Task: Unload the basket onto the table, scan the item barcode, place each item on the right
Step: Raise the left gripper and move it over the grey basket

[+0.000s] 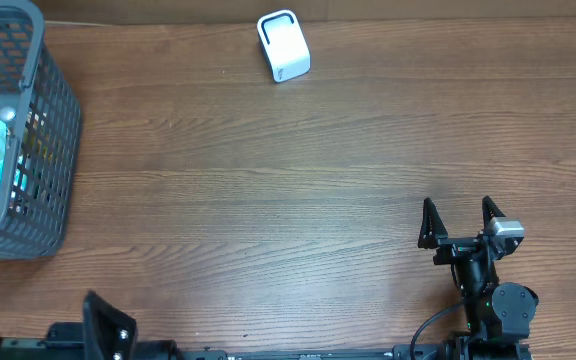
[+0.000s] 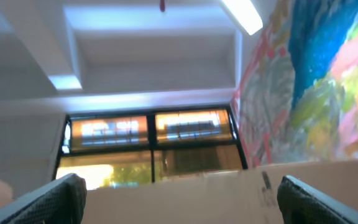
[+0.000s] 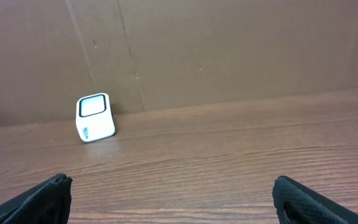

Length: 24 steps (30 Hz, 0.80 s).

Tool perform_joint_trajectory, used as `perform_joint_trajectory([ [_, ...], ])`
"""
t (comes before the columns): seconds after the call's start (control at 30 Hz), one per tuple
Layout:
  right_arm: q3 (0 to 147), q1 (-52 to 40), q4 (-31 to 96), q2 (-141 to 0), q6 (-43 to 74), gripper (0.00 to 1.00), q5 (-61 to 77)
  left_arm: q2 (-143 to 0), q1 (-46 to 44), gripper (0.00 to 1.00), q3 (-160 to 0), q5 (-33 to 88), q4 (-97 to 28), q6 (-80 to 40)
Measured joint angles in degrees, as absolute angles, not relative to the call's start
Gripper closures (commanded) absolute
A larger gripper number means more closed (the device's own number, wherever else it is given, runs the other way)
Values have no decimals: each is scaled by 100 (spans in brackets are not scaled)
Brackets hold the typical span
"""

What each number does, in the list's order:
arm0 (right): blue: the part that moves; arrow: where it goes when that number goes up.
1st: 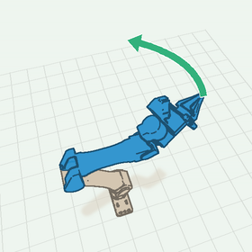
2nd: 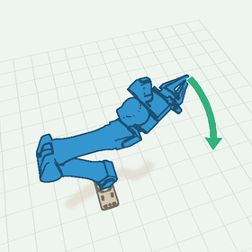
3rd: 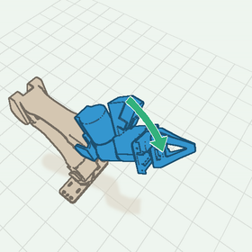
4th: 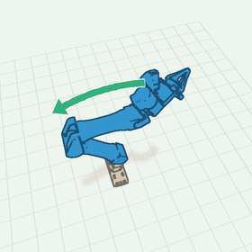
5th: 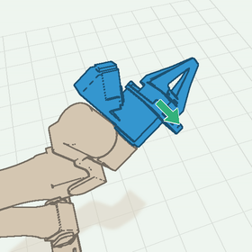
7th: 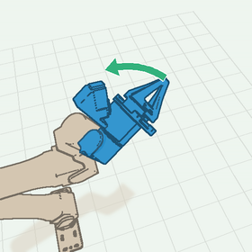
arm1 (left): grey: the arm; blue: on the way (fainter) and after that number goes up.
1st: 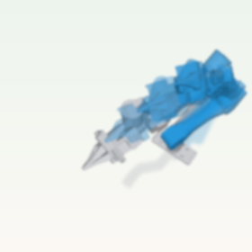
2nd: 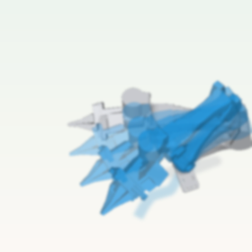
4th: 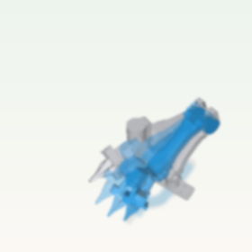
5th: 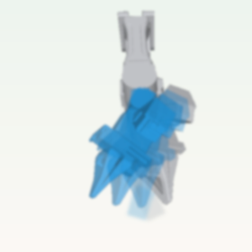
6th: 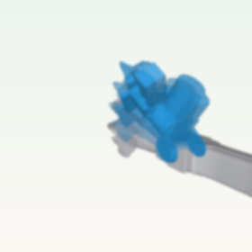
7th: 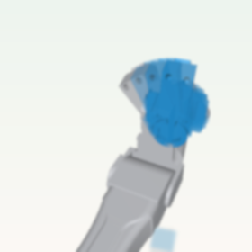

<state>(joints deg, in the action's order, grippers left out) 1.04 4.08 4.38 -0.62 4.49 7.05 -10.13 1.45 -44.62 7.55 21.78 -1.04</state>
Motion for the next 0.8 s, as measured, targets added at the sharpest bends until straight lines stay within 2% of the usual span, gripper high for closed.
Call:
perform_joint_trajectory([
  [0.13,104,408,436,-62,449,0,705,-1881,145,0,-5728,1059,1273,-102],
  [0.5,104,408,443,-58,449,0,705,-4836,145,0,-9863,1857,-2532,-86],
  [0.67,104,408,443,-58,449,0,707,-5981,145,0,-11181,1955,-4209,-82],
  [0.8,104,408,440,-58,447,0,705,-6663,145,1,-11522,1959,-5094,-84],
])
